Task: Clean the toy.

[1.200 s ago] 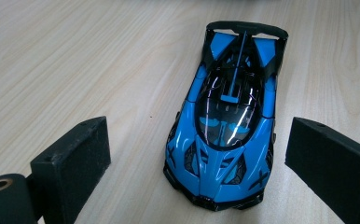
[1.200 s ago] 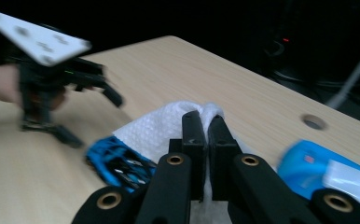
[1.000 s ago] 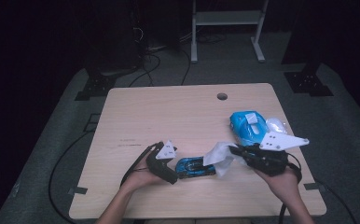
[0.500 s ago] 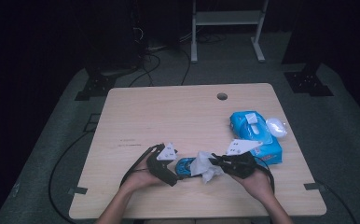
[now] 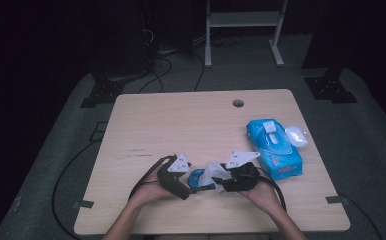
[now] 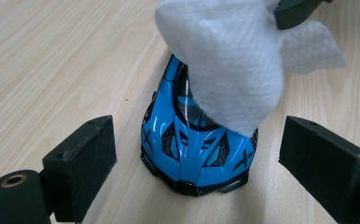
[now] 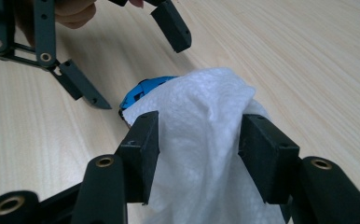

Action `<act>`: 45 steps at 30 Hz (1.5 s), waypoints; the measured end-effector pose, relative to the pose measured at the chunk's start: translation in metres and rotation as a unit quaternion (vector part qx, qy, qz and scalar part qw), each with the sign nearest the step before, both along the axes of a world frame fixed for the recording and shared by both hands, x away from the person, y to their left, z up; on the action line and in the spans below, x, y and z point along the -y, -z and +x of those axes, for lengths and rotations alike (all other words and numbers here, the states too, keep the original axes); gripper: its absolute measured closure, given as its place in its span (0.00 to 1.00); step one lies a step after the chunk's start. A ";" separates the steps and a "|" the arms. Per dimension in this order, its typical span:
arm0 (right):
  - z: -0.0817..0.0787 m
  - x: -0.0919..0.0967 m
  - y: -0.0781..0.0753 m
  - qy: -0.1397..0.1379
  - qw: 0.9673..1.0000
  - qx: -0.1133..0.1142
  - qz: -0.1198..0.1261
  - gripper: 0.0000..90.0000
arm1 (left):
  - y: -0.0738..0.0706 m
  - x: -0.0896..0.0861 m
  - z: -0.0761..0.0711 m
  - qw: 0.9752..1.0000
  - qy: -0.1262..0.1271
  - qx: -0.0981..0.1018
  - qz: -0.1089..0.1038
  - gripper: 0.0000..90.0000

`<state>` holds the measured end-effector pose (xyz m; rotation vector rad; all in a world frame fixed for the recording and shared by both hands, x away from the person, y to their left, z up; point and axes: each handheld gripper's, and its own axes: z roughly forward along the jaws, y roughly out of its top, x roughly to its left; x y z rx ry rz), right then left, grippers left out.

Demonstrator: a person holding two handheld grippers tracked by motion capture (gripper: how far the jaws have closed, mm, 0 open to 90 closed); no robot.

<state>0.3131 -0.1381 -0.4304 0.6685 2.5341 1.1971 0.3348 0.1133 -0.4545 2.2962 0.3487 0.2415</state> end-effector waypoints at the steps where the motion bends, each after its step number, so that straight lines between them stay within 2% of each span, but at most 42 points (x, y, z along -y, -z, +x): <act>1: 0.002 -0.003 0.001 0.003 1.000 0.005 -0.007 0.56 | 0.000 0.000 0.000 1.000 0.001 -0.001 -0.001 0.11; 4: 0.004 -0.006 0.007 0.007 1.000 0.006 -0.026 0.65 | 0.001 0.001 -0.001 1.000 0.004 -0.004 -0.001 0.13; 5: 0.004 -0.006 0.007 0.007 1.000 0.006 -0.026 0.65 | 0.001 0.001 -0.001 1.000 0.004 -0.004 -0.001 0.13; 7: 0.005 -0.006 0.012 0.007 0.999 0.003 -0.033 0.72 | 0.003 0.002 -0.001 1.000 0.007 -0.005 0.003 0.13; 13: 0.001 -0.003 0.020 0.020 0.999 0.020 -0.018 0.82 | 0.012 0.007 0.004 1.000 -0.003 -0.006 0.017 0.09; 18: 0.000 -0.003 0.020 0.021 0.999 0.031 -0.021 0.89 | 0.017 0.010 0.008 1.000 -0.004 -0.010 0.021 0.10; 21: -0.002 -0.004 0.020 0.017 0.999 0.033 -0.023 0.91 | 0.019 0.012 0.009 1.000 0.004 -0.014 0.021 0.15; 22: -0.002 -0.004 0.020 0.014 0.999 0.033 -0.022 0.91 | 0.020 0.013 0.007 1.000 0.011 -0.006 0.028 0.18; 26: -0.005 -0.001 0.020 0.006 0.999 0.032 -0.028 0.92 | 0.020 0.014 0.006 0.999 0.017 0.001 0.029 0.25; 29: -0.006 0.003 0.021 0.004 0.999 0.032 -0.034 0.93 | 0.020 0.013 0.004 0.999 0.017 0.006 0.028 0.25; 30: -0.008 0.010 0.022 0.010 0.999 0.028 -0.039 0.93 | 0.020 0.012 0.004 0.999 0.019 0.013 0.031 0.25; 33: -0.009 0.019 0.024 0.020 0.999 0.019 -0.024 0.94 | 0.019 0.013 0.002 0.999 0.021 0.017 0.034 0.26; 37: -0.011 0.014 0.024 0.020 0.999 0.022 -0.025 0.95 | 0.019 0.012 0.002 0.999 0.018 0.014 0.033 0.26; 41: -0.013 0.003 0.023 0.007 0.999 0.028 -0.028 0.95 | 0.019 0.009 0.002 0.999 0.016 0.009 0.030 0.26; 45: -0.010 0.011 0.021 0.018 0.999 0.019 -0.034 0.93 | 0.019 0.010 0.002 0.999 0.016 0.010 0.029 0.26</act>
